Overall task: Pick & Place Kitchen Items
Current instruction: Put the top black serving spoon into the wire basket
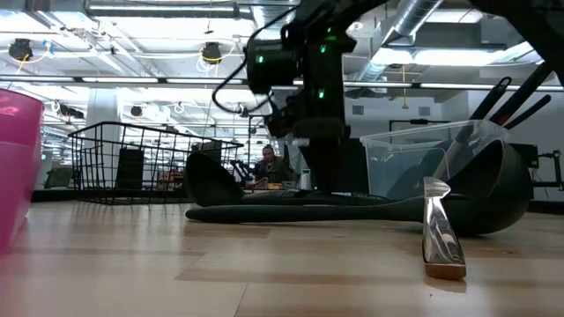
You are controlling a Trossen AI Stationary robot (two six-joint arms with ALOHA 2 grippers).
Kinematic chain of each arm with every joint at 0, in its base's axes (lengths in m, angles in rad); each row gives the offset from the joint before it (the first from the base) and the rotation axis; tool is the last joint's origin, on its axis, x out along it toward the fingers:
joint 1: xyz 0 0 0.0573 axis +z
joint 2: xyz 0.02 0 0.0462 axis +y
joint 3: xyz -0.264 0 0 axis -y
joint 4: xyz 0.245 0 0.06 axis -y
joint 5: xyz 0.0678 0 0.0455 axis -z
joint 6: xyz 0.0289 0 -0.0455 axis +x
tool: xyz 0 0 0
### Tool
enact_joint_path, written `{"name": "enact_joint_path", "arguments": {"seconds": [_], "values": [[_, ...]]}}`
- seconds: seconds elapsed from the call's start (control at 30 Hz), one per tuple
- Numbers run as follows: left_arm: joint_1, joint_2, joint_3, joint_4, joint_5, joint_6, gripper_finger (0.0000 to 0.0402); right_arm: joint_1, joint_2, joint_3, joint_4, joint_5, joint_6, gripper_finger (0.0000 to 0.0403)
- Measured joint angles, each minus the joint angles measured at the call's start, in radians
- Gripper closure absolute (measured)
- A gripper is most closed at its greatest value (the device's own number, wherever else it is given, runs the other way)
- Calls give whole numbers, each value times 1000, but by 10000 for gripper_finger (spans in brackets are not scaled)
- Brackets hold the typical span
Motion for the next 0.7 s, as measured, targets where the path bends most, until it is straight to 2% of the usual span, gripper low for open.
{"name": "enact_joint_path", "arguments": {"seconds": [0.2, 0.3, 0.37, 0.53, 0.7], "values": [[0, 0, 0, 0, 0, 0, 285, -10, 57, 0, 15, -28, 0, 200], [0, 0, 0, 0, 0, 0, 285, -11, 64, 2, 15, -45, -1, 221], [0, 0, 0, -1, 0, 0, 285, -12, 64, 2, 23, -59, -1, 250], [0, 0, 0, -1, 1, 0, 285, -13, 61, 0, 32, -78, 0, 352], [0, 0, 0, -2, 1, 0, 285, -14, 61, 0, 32, -81, 16, 352]]}}
